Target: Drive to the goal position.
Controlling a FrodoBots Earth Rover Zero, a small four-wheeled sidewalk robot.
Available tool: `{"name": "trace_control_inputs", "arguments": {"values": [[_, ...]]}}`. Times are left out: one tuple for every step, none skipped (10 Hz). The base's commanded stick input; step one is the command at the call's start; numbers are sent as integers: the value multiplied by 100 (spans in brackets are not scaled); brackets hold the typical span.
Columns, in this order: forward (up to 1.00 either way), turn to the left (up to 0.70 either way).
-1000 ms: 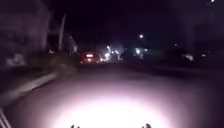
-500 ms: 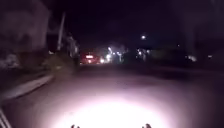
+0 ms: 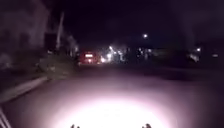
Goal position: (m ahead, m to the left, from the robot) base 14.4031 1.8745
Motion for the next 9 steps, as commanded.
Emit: {"name": "trace_control_inputs", "arguments": {"values": [[85,0],[85,0],[85,0],[85,0],[85,0],[85,0],[85,0],[85,0],[85,0]]}}
